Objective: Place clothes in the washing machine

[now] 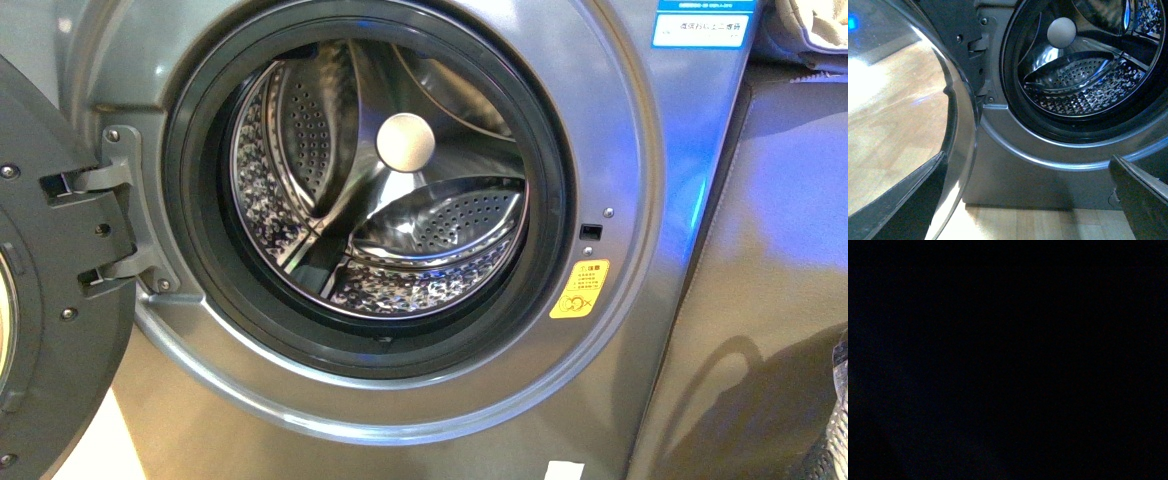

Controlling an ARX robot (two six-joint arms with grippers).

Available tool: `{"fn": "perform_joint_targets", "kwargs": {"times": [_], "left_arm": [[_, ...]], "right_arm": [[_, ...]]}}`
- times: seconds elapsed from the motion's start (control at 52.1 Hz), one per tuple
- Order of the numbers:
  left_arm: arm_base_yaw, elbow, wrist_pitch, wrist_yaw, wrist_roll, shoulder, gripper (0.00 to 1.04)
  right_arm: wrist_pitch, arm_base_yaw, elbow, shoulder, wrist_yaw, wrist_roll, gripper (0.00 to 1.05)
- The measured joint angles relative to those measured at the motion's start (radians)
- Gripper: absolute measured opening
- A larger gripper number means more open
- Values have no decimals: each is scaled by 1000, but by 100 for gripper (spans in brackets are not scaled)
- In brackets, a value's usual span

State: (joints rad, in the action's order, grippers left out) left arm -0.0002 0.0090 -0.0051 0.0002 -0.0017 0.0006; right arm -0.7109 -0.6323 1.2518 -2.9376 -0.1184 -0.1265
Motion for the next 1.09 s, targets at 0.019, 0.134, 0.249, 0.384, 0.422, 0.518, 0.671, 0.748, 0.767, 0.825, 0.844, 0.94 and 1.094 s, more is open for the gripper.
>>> {"fn": "perform_joint_targets", "kwargs": {"times": [0.019,0.134,0.249,0.384,0.422,0.518,0.671,0.748,0.767,0.825,0.844,0.94,1.094], "left_arm": [[0,0,0,0,0,0,98],[0,0,0,0,0,0,98],[0,0,0,0,0,0,98],[0,0,0,0,0,0,98],[0,0,0,0,0,0,98],[0,0,0,0,0,0,98],[0,0,0,0,0,0,98],[0,0,0,0,0,0,98],[0,0,0,0,0,0,98],[0,0,0,0,0,0,98],[0,0,0,0,0,0,98],[0,0,0,0,0,0,98],[0,0,0,0,0,0,98]], "right_arm": [[-12,0,-13,9,-5,-4,20],[-72,0,-95,58,-36,-28,14],[-156,-4,-193,138,-77,-40,13],[-264,-19,-308,256,-125,-38,13],[-293,-24,-339,286,-137,-36,13],[-383,-48,-444,395,-196,-34,13],[-488,-85,-580,551,-258,-31,13],[-539,-106,-669,681,-303,-32,13],[-544,-109,-686,710,-312,-32,13],[-549,-116,-724,785,-335,-37,13],[-549,-117,-737,815,-342,-39,13],[-518,-117,-800,1021,-370,-57,13],[-372,-81,-790,1305,-374,-89,13]]}}
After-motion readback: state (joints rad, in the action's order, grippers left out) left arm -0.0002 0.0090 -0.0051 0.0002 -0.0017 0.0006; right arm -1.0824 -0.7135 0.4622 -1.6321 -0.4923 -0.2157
